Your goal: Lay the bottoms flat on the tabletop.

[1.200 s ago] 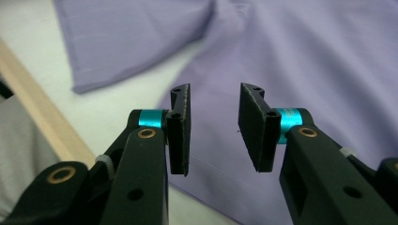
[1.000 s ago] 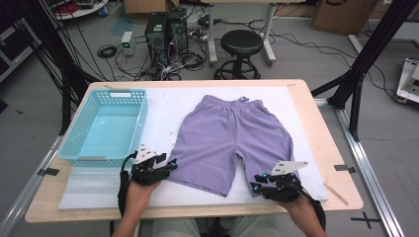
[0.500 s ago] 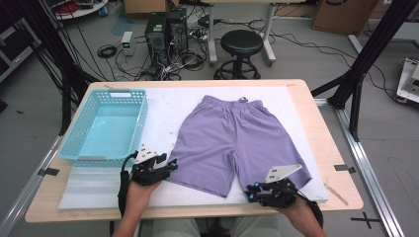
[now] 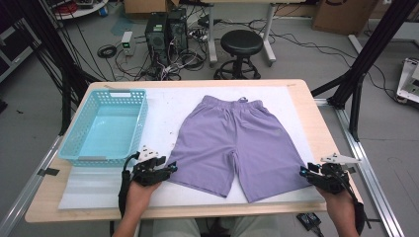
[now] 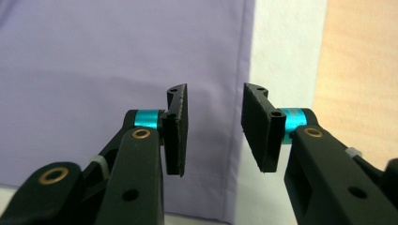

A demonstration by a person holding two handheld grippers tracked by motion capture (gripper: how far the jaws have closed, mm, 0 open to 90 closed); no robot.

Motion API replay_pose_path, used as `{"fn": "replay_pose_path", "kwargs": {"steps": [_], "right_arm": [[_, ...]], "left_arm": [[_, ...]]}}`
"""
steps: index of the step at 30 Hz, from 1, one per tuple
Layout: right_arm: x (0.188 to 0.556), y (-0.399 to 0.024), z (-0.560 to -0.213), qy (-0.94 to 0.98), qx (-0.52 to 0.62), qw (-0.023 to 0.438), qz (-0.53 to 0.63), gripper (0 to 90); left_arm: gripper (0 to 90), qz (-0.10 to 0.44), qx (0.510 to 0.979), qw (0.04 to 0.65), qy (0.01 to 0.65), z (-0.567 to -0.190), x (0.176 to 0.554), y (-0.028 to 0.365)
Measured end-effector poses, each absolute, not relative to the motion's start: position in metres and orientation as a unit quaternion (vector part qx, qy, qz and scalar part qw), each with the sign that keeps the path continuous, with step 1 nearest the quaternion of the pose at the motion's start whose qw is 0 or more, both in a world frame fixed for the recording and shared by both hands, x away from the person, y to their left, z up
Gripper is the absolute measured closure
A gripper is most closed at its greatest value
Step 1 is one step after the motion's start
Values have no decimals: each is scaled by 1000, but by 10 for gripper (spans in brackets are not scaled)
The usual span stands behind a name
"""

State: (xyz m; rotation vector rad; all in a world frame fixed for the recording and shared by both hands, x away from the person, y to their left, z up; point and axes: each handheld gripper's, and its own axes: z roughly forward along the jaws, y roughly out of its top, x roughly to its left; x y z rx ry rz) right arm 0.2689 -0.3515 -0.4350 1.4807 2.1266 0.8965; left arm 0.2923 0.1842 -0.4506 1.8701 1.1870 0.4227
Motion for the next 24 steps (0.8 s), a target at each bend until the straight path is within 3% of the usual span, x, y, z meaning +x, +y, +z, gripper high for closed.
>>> {"fn": "replay_pose_path", "kwargs": {"steps": [2, 4, 5, 6, 7, 8, 17, 24], "right_arm": [[271, -351, -438, 764, 533, 194, 308, 630], [273, -350, -442, 768, 534, 190, 297, 667], [272, -352, -441, 773, 529, 192, 292, 863], [272, -352, -441, 773, 529, 192, 292, 863], [271, -352, -440, 775, 529, 185, 292, 894], [271, -353, -440, 776, 528, 181, 292, 897], [236, -364, -433, 799, 504, 160, 285, 899], [208, -381, -432, 804, 489, 140, 309, 896]], "left_arm": [[511, 164, 753, 425, 475, -451, 293, 184], [573, 155, 760, 419, 472, -452, 292, 183], [695, 160, 770, 411, 462, -452, 290, 180], [806, 160, 770, 411, 462, -452, 290, 180], [806, 164, 777, 406, 452, -452, 288, 178], [867, 171, 782, 401, 446, -451, 286, 176], [885, 140, 806, 382, 430, -442, 262, 189], [880, 104, 802, 402, 428, -443, 243, 210]]}}
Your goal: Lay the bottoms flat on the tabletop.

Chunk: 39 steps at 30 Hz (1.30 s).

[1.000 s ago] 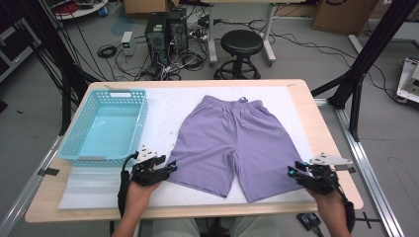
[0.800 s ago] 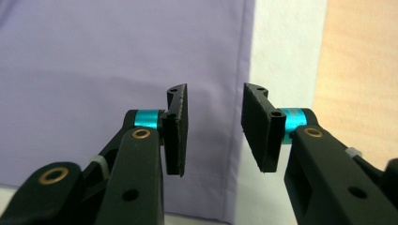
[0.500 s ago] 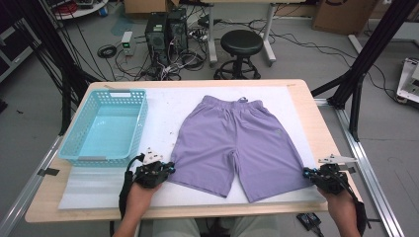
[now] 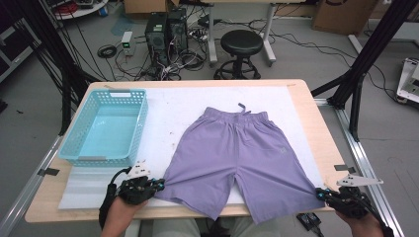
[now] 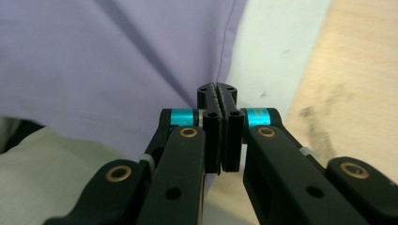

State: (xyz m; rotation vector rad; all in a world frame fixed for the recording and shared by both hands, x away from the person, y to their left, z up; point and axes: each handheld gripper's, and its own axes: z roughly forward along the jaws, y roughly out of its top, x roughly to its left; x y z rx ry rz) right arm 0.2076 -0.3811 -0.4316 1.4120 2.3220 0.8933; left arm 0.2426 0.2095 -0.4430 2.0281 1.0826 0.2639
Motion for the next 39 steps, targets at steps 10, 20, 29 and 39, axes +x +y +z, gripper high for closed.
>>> {"fn": "replay_pose_path", "kwargs": {"steps": [10, 20, 29, 39], "right_arm": [[248, -363, -414, 781, 486, 174, 350, 578], [320, -336, -442, 794, 494, 164, 313, 713], [301, -344, -441, 805, 476, 168, 313, 900], [315, -342, -419, 791, 469, 151, 362, 623]], "left_arm": [[518, 119, 758, 452, 455, -429, 283, 195], [587, 127, 790, 391, 455, -445, 328, 159], [895, 129, 811, 383, 422, -444, 302, 163], [629, 127, 785, 432, 426, -425, 320, 156]]}}
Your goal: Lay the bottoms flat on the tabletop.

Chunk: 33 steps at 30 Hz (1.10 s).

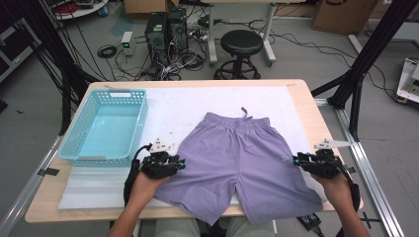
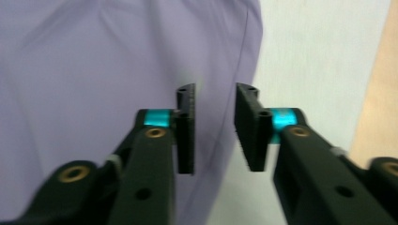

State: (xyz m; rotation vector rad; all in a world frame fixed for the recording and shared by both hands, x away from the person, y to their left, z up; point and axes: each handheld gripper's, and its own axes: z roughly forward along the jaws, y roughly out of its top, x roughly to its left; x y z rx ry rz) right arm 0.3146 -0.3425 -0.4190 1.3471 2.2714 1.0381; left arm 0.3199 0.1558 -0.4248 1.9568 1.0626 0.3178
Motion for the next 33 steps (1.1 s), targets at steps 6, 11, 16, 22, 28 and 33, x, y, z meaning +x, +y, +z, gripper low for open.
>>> {"fn": "replay_pose_path", "kwargs": {"steps": [6, 11, 16, 22, 28, 33], "right_arm": [[361, -319, -407, 790, 455, 150, 382, 496], [375, -309, -399, 781, 456, 169, 392, 458], [383, -302, -399, 785, 457, 165, 383, 458], [398, -285, -398, 798, 450, 167, 365, 454], [424, -271, -414, 808, 459, 167, 330, 548], [438, -268, -431, 808, 478, 182, 293, 709]], "left_arm": [[501, 142, 759, 468, 429, -408, 357, 145], [456, 164, 750, 496, 406, -395, 377, 138], [451, 164, 754, 494, 401, -395, 394, 129], [439, 156, 770, 469, 403, -404, 411, 117], [441, 140, 789, 442, 404, -418, 434, 103], [513, 153, 808, 396, 410, -435, 445, 89]]}}
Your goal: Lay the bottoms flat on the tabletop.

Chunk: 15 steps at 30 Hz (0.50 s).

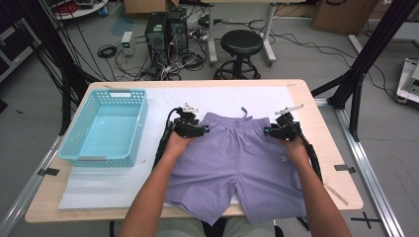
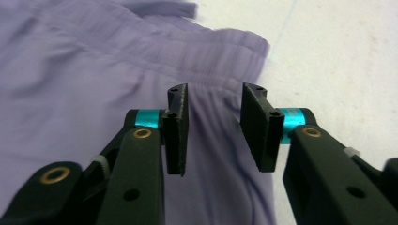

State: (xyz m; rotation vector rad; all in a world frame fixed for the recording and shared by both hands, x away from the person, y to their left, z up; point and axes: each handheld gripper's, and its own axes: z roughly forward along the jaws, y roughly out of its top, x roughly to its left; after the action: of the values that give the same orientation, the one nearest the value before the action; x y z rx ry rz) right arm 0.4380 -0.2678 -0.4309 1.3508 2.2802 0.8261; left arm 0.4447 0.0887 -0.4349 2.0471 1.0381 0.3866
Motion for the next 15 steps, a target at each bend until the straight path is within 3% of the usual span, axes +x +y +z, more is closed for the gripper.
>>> {"fn": "replay_pose_path", "kwargs": {"steps": [4, 5, 6, 10, 15], "right_arm": [[441, -266, -438, 815, 471, 182, 284, 873], [441, -266, -438, 817, 467, 183, 284, 900], [441, -266, -436, 820, 462, 186, 282, 900], [439, -275, -424, 793, 466, 204, 335, 900], [447, -276, -432, 786, 478, 202, 335, 900]], "left_arm": [[680, 167, 822, 370, 399, -444, 446, 82], [837, 173, 823, 371, 394, -444, 444, 80], [869, 183, 822, 373, 389, -442, 444, 80], [877, 203, 785, 412, 415, -431, 447, 86], [854, 216, 782, 394, 432, -435, 452, 82]]}}
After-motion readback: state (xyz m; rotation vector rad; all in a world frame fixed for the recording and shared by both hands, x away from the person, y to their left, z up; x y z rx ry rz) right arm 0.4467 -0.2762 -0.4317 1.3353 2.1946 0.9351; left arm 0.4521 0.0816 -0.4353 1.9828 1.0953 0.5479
